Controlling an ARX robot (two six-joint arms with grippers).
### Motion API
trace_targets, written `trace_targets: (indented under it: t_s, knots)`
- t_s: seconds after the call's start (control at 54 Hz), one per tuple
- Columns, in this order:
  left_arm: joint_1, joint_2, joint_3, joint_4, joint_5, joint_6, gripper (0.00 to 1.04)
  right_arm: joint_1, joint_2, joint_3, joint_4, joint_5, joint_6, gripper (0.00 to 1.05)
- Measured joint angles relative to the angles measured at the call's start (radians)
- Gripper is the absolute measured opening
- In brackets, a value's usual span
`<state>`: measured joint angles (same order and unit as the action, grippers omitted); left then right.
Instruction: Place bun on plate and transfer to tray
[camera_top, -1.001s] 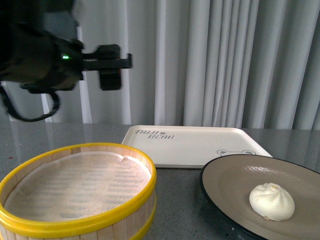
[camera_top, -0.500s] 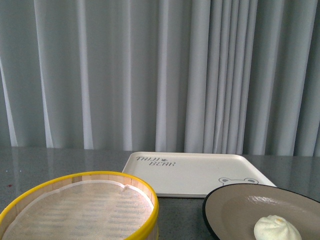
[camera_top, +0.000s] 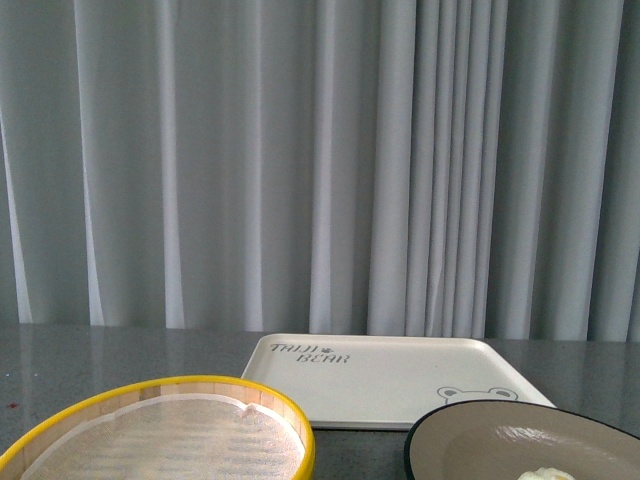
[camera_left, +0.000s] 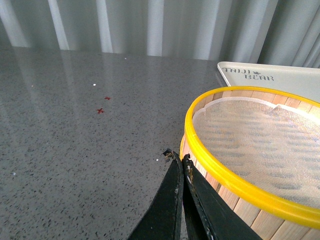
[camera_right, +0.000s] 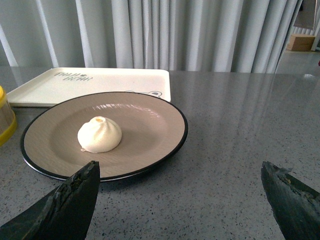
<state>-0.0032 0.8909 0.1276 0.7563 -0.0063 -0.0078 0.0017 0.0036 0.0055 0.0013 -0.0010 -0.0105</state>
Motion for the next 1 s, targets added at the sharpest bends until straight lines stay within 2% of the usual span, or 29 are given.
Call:
trace_targets:
  t_s: [0.334, 0.463, 1.001]
  knots:
    - [0.001, -0.190, -0.070, -0.120, 0.003, 0.000, 0.04, 0.000, 0.000, 0.000, 0.000, 0.000, 0.000, 0.96]
    - [0.001, -0.217, -0.101, -0.100, 0.003, 0.001, 0.04, 0.000, 0.000, 0.000, 0.000, 0.000, 0.000, 0.96]
    - [0.001, -0.523, -0.101, -0.386, 0.004, 0.001, 0.04, 0.000, 0.000, 0.000, 0.000, 0.000, 0.000, 0.96]
